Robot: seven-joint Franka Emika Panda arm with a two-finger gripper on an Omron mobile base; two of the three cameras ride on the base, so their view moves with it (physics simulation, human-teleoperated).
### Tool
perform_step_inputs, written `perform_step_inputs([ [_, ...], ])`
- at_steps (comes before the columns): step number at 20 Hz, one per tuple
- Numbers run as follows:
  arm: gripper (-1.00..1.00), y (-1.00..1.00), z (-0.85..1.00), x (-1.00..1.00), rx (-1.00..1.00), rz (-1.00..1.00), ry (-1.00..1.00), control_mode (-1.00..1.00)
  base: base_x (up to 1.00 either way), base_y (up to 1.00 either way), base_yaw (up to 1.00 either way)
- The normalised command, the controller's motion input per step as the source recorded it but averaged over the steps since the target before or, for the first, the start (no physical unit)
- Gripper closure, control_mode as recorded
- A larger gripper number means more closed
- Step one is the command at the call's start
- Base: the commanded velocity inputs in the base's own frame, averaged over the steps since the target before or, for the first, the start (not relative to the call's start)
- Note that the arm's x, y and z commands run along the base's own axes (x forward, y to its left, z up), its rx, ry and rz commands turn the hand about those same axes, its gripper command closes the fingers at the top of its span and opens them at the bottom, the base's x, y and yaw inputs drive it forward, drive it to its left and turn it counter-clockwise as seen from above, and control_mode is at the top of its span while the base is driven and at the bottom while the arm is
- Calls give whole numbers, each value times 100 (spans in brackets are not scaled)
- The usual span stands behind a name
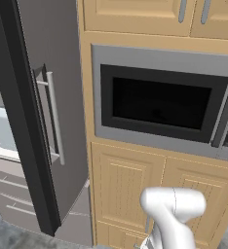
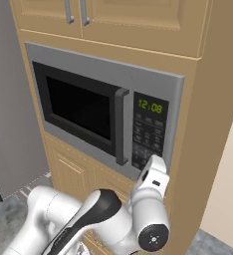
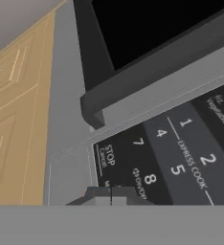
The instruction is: Transport the chicken drumstick from the fridge to the microwave and turn on the microwave.
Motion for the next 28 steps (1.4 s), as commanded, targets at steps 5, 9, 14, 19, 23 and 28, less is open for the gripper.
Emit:
perform_step_inputs([
  [5,100,-15,-18,18,0,0,-8,-100,0,0,0],
  [9,100,-20,-11,9,0,0,-8,-100,0,0,0],
  [14,100,-20,-1,6,0,0,-4,-100,0,0,0],
  [19,100,-5,0,21,0,0,-3,-100,0,0,0],
  [23,100,-9,-4,16,0,0,-3,-100,0,0,0],
  [28,100,-33,0,16,0,0,0,-100,0,0,0],
])
